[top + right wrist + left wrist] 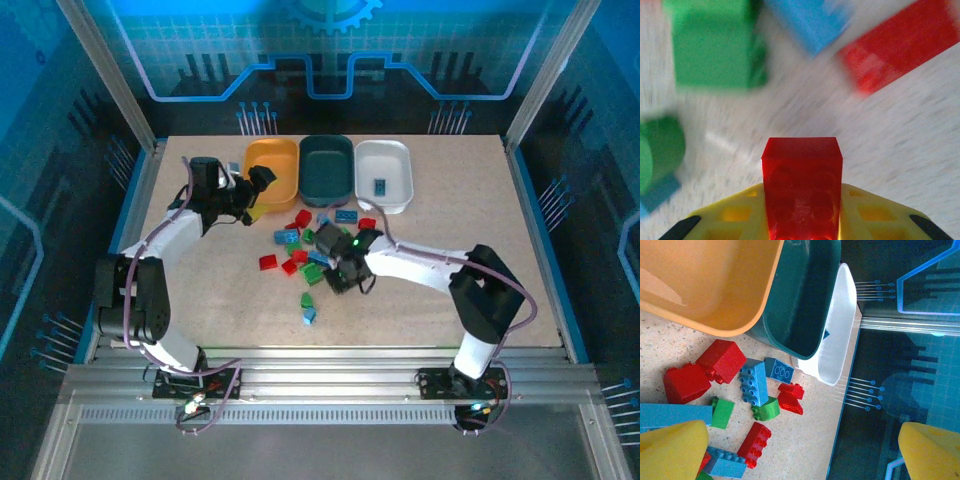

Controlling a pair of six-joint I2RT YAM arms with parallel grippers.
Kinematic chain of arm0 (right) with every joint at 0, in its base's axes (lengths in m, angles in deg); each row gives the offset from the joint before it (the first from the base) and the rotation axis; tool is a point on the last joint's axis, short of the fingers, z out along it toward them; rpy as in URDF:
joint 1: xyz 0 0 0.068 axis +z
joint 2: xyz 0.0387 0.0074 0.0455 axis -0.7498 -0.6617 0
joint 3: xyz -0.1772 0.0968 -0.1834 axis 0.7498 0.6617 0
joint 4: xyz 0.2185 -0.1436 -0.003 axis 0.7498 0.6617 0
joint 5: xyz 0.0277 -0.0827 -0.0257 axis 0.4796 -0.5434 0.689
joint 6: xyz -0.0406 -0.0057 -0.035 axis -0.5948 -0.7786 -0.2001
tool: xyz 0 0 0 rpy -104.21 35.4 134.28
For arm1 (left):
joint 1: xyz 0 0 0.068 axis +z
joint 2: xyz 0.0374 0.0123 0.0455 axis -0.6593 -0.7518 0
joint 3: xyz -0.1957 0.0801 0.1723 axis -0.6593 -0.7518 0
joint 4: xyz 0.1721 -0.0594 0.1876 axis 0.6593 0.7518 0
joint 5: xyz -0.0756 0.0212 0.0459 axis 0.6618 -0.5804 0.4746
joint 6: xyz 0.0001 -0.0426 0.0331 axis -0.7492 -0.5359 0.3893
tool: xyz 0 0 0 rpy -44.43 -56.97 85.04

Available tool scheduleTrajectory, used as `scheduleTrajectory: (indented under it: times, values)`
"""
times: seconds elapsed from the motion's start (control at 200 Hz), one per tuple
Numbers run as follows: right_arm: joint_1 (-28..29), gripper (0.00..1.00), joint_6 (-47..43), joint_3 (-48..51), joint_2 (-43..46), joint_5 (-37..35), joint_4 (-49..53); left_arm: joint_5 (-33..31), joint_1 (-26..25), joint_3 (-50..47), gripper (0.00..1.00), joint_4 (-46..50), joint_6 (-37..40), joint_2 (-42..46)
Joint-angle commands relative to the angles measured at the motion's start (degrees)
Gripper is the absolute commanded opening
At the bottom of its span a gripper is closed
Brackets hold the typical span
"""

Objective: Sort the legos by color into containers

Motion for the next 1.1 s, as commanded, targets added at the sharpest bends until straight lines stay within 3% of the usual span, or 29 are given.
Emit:
scheduleTrajectory:
  times: [0.0,0.245,0.46,0.55,0.595,0.66,0.77,0.945,1.096]
  values:
    - [-5.7,0.33,-1.8,-8.8,-0.7,-4.1,-4.1,1.6,0.3,-0.8,0.99,-0.6,-1.9,-1.2]
    - [-16.9,0.34,-4.1,-42.4,-25.3,-2.9,-0.1,1.2,0.1,-0.5,0.99,0.8,-2.7,0.1]
    - [-19.5,0.36,-6.0,-68.2,-41.7,-0.1,9.4,1.8,0.0,-0.5,0.99,0.0,-3.0,-0.7]
    - [-20.0,0.44,-6.4,-74.9,-45.1,1.2,12.8,2.1,0.0,-0.6,0.98,-0.5,-3.0,-1.0]
    - [-20.1,0.59,-6.3,-76.8,-45.9,1.5,14.2,2.3,0.0,-0.6,0.98,-0.5,-3.0,-1.2]
    - [-20.1,0.66,-6.6,-76.3,-44.6,1.2,14.3,2.6,0.0,-0.5,0.99,-0.9,-3.0,-1.3]
    - [-19.1,0.67,-7.0,-69.9,-37.2,0.2,11.4,2.8,0.0,-0.3,0.99,-1.0,-2.9,-1.1]
    - [-13.3,0.65,-5.2,-43.6,-19.4,-3.2,4.0,2.2,0.0,-0.1,0.99,0.0,-2.1,-0.4]
    - [-6.0,0.64,-0.1,-24.2,-10.3,-1.8,0.6,1.5,-0.1,0.2,0.99,1.8,-1.7,-0.8]
